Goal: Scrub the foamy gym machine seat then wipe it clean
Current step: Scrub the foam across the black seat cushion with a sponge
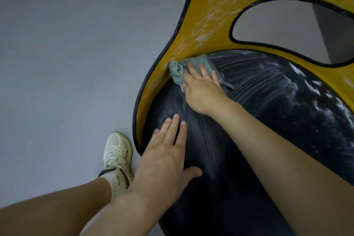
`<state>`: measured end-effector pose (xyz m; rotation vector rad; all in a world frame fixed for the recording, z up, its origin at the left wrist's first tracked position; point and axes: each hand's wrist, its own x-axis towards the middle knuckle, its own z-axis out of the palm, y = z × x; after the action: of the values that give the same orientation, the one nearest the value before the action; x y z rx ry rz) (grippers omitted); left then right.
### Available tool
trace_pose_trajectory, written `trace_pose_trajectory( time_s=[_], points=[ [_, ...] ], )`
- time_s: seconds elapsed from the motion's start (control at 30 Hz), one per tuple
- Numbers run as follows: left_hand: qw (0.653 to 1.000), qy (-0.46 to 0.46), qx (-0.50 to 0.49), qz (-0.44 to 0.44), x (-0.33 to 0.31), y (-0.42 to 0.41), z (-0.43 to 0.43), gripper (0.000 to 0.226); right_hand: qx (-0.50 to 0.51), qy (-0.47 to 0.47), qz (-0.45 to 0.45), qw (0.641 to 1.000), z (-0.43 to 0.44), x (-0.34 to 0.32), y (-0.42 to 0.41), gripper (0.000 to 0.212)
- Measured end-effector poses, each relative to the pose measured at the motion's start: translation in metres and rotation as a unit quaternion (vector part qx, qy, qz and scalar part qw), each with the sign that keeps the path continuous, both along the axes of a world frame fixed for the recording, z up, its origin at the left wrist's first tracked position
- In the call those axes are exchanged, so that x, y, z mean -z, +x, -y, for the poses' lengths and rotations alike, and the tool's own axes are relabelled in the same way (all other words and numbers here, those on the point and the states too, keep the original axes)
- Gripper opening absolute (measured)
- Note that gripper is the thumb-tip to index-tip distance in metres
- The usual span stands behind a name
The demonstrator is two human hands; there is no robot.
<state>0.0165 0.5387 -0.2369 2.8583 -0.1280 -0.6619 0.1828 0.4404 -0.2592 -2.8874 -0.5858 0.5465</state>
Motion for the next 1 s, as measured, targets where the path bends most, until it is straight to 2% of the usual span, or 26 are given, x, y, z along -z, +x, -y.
trace_pose_trajectory(
  time_s=[0.17, 0.37, 0.43, 0.6, 0.77, 0.9, 1.0],
  points=[
    [1.000, 0.012, 0.003, -0.019, -0.003, 0.002, 0.001, 0.107, -0.035, 0.024, 0.025, 0.999, 0.004, -0.006, -0.023, 0.052],
    [0.998, 0.015, 0.045, -0.031, -0.011, -0.025, 0.020, 0.100, -0.123, 0.068, -0.046, 0.989, 0.042, -0.021, -0.099, 0.045],
    [0.996, 0.006, 0.065, -0.061, -0.013, -0.034, 0.026, 0.098, -0.144, 0.067, -0.054, 0.986, 0.045, -0.023, -0.098, 0.043],
    [0.996, -0.013, 0.057, -0.061, -0.013, -0.036, 0.024, 0.092, -0.201, 0.051, -0.046, 0.977, 0.035, -0.017, -0.077, 0.044],
    [0.995, -0.002, 0.071, -0.069, -0.012, -0.032, 0.027, 0.093, -0.160, 0.055, -0.020, 0.985, 0.008, -0.007, -0.056, 0.048],
    [0.995, 0.010, 0.081, -0.053, -0.014, -0.032, 0.024, 0.091, -0.137, 0.032, 0.000, 0.990, 0.022, -0.007, -0.027, 0.053],
    [0.996, 0.010, 0.077, -0.049, -0.013, -0.031, 0.024, 0.091, -0.029, 0.012, 0.005, 1.000, 0.071, -0.006, 0.003, 0.054]
  ],
)
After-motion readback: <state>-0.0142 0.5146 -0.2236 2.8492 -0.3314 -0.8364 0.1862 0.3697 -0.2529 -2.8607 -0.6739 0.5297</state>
